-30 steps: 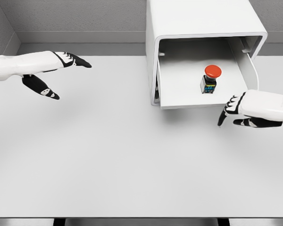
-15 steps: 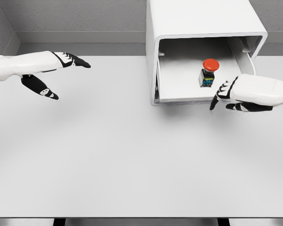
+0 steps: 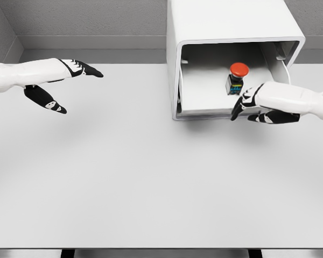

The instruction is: Slide open multi-storey tabletop storage cabinets and put open load switch and slide close multi-storey tabletop storage cabinets

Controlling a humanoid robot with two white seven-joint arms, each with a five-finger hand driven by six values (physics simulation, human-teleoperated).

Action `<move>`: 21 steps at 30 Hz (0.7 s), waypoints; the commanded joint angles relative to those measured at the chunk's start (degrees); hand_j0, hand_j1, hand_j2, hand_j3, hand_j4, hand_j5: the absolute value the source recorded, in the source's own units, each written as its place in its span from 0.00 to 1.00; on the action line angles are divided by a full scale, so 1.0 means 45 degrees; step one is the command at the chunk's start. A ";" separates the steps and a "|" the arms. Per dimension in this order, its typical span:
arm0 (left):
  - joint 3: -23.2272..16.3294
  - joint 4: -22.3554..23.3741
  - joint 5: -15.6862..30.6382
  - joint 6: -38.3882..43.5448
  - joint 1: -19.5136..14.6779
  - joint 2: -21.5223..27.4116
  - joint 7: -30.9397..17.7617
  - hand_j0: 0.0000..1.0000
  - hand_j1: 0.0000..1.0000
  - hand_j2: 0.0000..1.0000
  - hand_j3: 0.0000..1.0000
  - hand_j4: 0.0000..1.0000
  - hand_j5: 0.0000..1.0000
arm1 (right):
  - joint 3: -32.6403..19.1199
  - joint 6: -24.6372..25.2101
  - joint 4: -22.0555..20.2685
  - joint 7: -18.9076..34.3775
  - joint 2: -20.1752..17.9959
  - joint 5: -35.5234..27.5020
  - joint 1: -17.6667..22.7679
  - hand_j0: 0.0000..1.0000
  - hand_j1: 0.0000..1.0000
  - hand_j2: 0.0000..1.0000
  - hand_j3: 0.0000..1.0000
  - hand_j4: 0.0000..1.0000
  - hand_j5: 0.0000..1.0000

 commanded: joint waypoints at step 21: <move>0.0006 0.0000 0.0093 0.0035 0.0000 0.0007 0.0006 1.00 1.00 1.00 1.00 1.00 1.00 | -0.1390 -0.0687 -0.1225 0.0367 -0.0671 0.1384 0.1544 0.63 0.63 0.63 0.63 0.63 0.63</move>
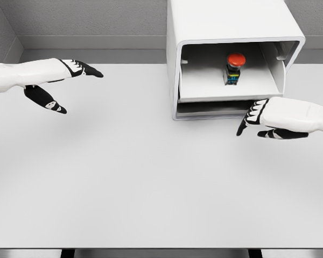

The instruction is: Slide open multi-storey tabletop storage cabinets and put open load switch and slide close multi-storey tabletop storage cabinets

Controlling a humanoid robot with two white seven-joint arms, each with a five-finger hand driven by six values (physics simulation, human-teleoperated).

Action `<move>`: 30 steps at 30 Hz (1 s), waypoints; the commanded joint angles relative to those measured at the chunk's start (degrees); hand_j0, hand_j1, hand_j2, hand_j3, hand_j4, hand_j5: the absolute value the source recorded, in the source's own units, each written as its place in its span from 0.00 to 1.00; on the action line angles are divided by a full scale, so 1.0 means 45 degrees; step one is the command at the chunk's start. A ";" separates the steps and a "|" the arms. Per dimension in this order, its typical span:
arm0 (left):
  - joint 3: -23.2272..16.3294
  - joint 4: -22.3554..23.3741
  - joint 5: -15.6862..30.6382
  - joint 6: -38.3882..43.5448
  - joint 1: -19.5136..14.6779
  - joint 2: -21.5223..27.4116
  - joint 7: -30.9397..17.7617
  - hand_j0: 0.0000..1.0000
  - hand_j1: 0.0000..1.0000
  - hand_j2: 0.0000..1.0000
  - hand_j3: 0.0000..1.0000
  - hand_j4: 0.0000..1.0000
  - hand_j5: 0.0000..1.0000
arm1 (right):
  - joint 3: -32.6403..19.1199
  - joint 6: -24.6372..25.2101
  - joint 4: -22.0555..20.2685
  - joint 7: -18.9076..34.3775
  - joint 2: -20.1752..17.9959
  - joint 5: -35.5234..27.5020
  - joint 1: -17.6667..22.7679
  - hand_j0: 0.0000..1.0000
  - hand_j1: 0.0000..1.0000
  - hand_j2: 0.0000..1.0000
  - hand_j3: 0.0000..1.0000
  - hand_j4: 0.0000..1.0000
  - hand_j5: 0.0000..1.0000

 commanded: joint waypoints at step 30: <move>0.0011 0.0018 0.0075 0.0036 0.0001 0.0031 0.0005 1.00 1.00 1.00 1.00 1.00 1.00 | 0.2584 0.0035 0.4120 -0.0004 0.2280 0.0570 -0.3672 0.64 0.64 0.64 0.64 0.64 0.64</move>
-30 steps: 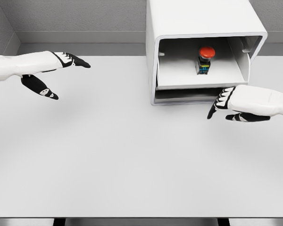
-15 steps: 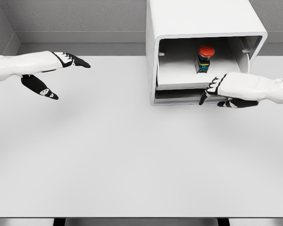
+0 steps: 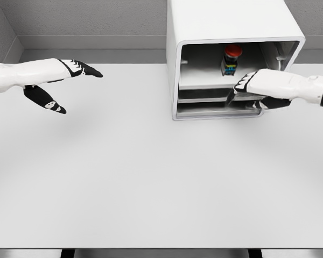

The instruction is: Slide open multi-storey tabletop storage cabinets and put open load switch and slide close multi-storey tabletop storage cabinets

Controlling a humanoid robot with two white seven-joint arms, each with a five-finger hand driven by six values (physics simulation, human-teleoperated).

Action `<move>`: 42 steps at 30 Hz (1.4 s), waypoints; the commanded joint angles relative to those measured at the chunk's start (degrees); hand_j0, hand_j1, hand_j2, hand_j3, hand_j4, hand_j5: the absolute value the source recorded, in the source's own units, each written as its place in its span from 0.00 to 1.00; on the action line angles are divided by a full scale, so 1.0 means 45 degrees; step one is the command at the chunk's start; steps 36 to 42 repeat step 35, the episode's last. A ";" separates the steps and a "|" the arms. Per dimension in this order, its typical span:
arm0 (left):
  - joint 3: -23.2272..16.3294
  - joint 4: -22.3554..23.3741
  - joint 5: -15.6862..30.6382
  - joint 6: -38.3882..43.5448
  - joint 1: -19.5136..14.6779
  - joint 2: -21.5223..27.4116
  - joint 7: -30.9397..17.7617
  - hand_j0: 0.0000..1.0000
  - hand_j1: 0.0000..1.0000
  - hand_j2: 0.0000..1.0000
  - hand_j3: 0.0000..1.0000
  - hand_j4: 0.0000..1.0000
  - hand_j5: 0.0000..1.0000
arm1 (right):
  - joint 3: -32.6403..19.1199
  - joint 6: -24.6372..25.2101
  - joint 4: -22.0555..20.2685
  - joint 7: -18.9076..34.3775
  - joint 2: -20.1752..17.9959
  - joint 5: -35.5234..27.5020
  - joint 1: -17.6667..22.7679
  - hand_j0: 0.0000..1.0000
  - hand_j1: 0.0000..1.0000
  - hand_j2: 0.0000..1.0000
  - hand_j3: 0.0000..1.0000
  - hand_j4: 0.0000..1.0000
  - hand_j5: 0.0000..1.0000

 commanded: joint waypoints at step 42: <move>-0.0145 -0.0041 -0.0146 0.0036 0.0761 -0.0164 0.0005 1.00 1.00 1.00 1.00 1.00 1.00 | -0.5024 0.0033 -0.3977 -0.0004 -0.2422 -0.1120 0.6855 1.00 1.00 1.00 1.00 1.00 1.00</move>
